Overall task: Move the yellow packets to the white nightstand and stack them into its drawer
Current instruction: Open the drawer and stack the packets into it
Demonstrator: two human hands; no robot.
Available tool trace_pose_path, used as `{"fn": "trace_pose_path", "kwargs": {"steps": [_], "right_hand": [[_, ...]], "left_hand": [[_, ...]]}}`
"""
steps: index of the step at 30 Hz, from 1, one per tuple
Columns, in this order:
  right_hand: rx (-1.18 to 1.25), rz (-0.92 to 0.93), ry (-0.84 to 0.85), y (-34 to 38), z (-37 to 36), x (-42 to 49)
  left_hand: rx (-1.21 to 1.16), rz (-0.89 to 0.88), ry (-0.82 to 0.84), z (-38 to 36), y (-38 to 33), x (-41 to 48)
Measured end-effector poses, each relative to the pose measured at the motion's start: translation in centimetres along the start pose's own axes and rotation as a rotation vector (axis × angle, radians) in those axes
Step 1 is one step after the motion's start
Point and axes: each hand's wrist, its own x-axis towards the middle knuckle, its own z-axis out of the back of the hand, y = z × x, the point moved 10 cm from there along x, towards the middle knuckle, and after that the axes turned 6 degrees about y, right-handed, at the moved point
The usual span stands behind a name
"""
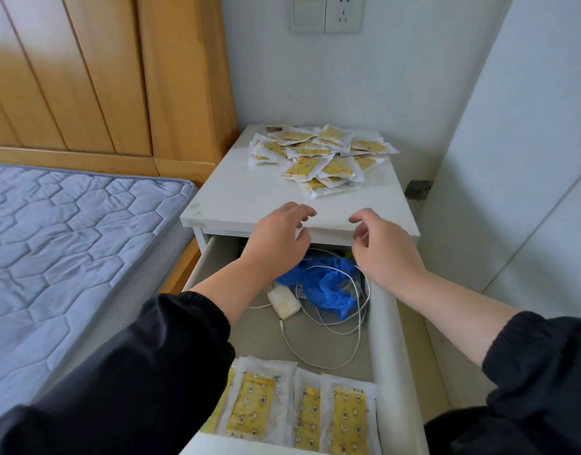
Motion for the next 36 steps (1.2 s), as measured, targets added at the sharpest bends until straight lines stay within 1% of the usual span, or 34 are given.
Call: {"fn": "trace_pose_path", "kwargs": {"steps": [3,6,8,12,14,16,20,22,25,28,30,31,34,36], "right_hand": [[0.011,0.001,-0.053,-0.2,1.5,1.6],[0.020,-0.008,-0.051,-0.7,1.5,3.3],[0.018,-0.007,-0.044,-1.1,1.1,4.5],[-0.016,0.005,-0.098,-1.6,0.9,6.8],[-0.040,0.011,-0.128,-1.7,0.7,7.9],[-0.076,0.026,-0.156,-1.7,0.3,9.0],[-0.170,0.109,-0.207,-0.8,-0.5,11.1],[-0.239,0.136,-0.202,-0.6,-1.0,12.2],[-0.315,0.045,-0.105,-2.1,-2.1,14.2],[-0.337,-0.044,-0.003,-3.3,-3.1,15.0],[-0.356,-0.046,-0.016,-3.3,-3.0,14.9],[-0.357,-0.038,-0.049,-3.2,-2.6,14.8],[-0.328,0.010,-0.175,-2.9,-1.6,14.3],[-0.276,0.024,-0.268,-2.8,-0.7,13.7]], "left_hand": [[0.052,-0.008,-0.025,0.5,-0.1,2.2],[0.037,0.093,0.037,-0.3,1.7,3.9],[-0.039,0.172,0.034,-0.5,3.1,4.7],[-0.232,0.294,-0.071,0.6,6.0,6.0],[-0.272,0.338,-0.066,0.7,7.3,6.9],[-0.227,0.338,-0.018,0.5,7.9,7.7],[0.000,0.263,0.131,-0.7,8.5,9.3],[0.100,0.247,0.186,-1.3,8.8,9.9],[0.276,0.222,0.292,-2.7,9.1,10.5],[0.314,0.215,0.330,-3.2,9.1,10.5],[0.293,0.205,0.274,-2.6,8.6,10.3],[0.278,0.195,0.217,-2.0,8.3,10.2],[0.174,0.157,-0.033,0.7,7.5,9.5],[0.060,0.205,-0.145,1.9,8.2,8.9]]}}
